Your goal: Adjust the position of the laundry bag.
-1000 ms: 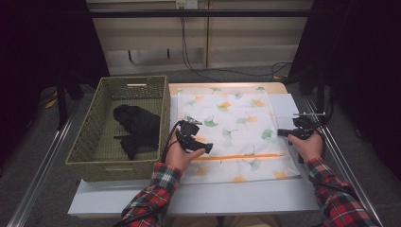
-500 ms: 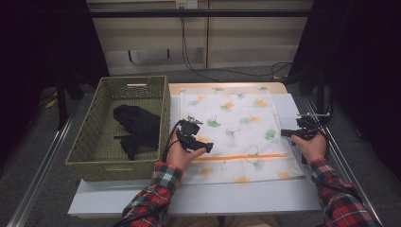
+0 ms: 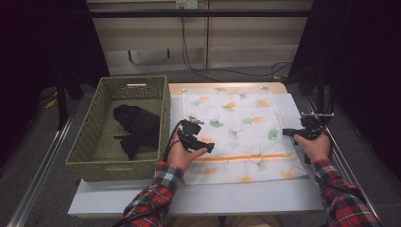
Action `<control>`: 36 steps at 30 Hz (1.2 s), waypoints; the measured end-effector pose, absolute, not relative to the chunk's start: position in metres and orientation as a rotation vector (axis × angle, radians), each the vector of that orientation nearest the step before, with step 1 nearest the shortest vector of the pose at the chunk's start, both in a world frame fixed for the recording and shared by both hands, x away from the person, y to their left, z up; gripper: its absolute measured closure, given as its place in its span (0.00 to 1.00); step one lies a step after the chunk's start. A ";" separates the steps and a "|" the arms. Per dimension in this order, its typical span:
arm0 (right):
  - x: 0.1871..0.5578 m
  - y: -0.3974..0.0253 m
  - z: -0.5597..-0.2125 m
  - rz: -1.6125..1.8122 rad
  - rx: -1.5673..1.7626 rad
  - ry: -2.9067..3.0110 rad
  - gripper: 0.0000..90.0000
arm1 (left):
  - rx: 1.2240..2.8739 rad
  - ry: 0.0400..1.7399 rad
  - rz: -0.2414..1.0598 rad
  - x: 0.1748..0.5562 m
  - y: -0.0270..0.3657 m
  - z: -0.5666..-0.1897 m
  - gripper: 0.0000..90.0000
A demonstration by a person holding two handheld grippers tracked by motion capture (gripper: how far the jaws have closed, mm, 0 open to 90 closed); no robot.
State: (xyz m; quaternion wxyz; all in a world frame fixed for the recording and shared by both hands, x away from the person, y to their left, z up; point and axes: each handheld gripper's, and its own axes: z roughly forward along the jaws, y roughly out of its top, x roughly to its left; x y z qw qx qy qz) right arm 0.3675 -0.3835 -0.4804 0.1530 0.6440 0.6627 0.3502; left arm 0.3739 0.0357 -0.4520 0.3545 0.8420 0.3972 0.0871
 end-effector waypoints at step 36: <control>0.321 -0.373 -0.466 1.059 1.704 2.020 0.18 | 2.169 0.974 0.174 0.378 0.020 -0.447 0.05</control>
